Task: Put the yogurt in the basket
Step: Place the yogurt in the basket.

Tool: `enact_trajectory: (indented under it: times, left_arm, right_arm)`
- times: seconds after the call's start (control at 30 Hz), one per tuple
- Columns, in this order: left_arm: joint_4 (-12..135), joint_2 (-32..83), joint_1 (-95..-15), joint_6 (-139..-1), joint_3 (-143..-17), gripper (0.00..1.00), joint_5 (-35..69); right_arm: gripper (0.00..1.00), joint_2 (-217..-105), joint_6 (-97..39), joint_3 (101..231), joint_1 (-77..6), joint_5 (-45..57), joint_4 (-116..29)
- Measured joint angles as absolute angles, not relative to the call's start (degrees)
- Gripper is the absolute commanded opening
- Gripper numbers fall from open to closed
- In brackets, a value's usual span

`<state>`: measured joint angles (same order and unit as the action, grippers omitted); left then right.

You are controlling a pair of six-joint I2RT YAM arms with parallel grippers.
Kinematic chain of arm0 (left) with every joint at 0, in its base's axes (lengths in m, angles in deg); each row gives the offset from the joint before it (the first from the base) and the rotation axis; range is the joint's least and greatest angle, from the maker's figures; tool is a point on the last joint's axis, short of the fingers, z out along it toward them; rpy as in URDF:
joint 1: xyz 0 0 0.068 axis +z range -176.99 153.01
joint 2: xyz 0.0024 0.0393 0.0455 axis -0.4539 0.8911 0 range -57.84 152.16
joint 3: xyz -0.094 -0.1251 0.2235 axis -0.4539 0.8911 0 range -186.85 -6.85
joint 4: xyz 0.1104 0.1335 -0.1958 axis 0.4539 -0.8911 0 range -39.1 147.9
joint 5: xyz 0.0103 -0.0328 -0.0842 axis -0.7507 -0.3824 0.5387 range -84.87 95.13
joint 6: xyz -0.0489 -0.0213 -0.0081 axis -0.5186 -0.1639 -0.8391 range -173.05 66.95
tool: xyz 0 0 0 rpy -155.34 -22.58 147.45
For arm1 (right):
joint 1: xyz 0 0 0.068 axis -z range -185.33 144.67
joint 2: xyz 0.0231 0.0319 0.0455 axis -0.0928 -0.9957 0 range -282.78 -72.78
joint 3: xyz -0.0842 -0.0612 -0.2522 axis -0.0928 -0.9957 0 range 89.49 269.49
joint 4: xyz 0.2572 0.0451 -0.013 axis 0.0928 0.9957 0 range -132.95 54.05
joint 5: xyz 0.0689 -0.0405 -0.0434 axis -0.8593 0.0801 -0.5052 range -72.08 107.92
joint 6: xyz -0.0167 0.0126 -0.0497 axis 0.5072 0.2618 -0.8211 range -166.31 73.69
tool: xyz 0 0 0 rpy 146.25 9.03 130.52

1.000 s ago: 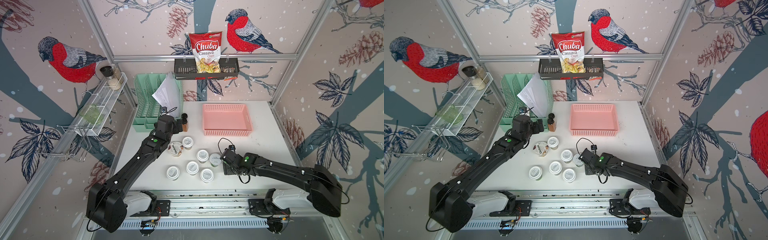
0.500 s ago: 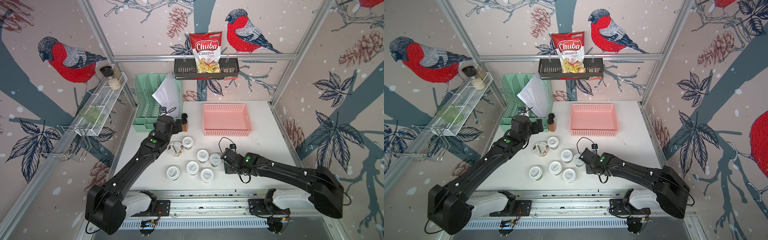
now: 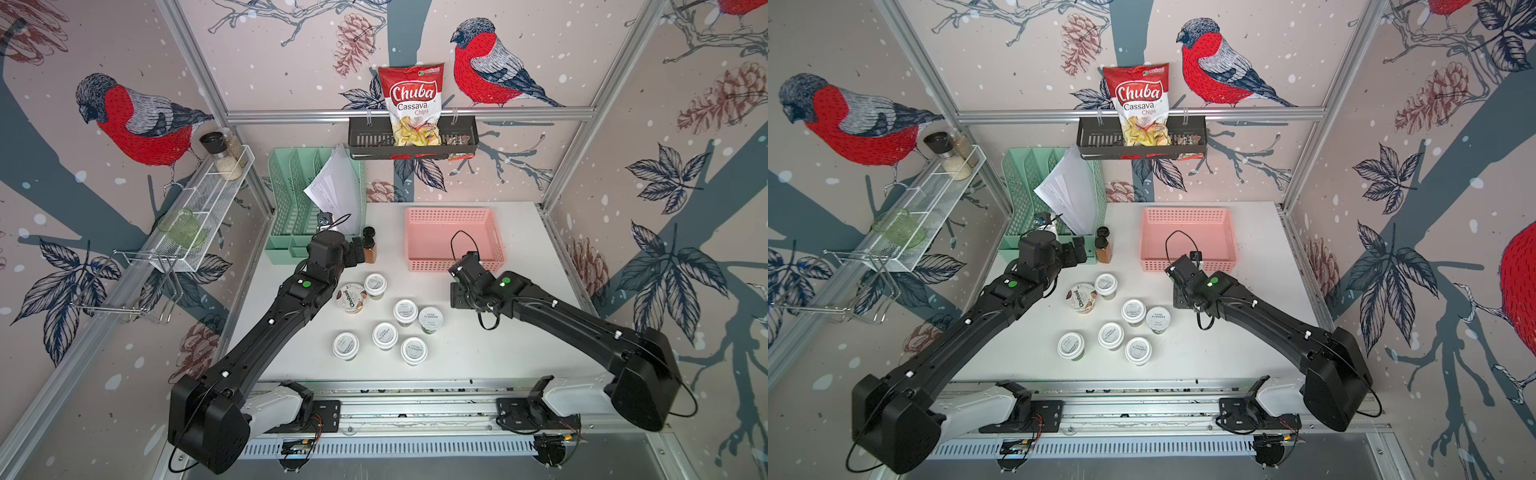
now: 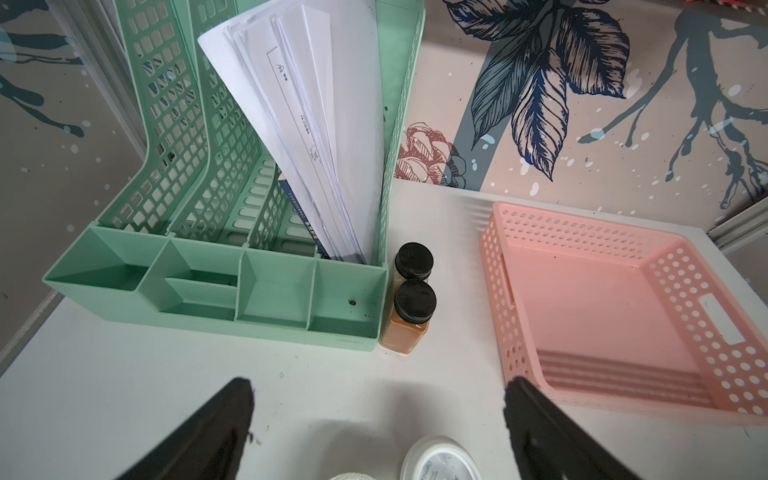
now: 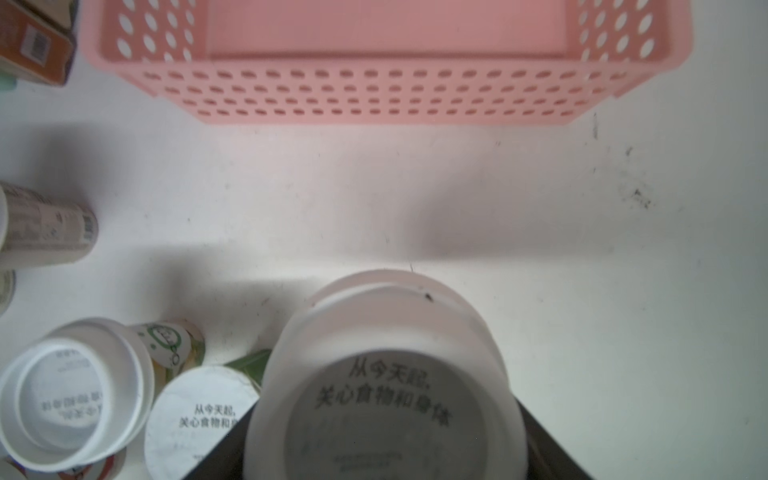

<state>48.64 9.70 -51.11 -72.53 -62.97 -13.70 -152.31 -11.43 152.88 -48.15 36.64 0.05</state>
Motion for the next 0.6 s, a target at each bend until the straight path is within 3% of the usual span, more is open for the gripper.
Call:
enact_trajectory:
  times: [0.23,0.6]
  left_arm:
    - [48.3,10.7,-51.1,-72.8,-64.6,0.97,-11.7]
    - [49.0,12.6,-51.1,-74.3,-65.3,0.97,-9.9]
  right_arm:
    - [0.74,-163.1,-19.7,171.3,-38.2,33.6,1.8]
    - [0.76,-189.2,-28.4,201.2,-26.2,28.3,2.7]
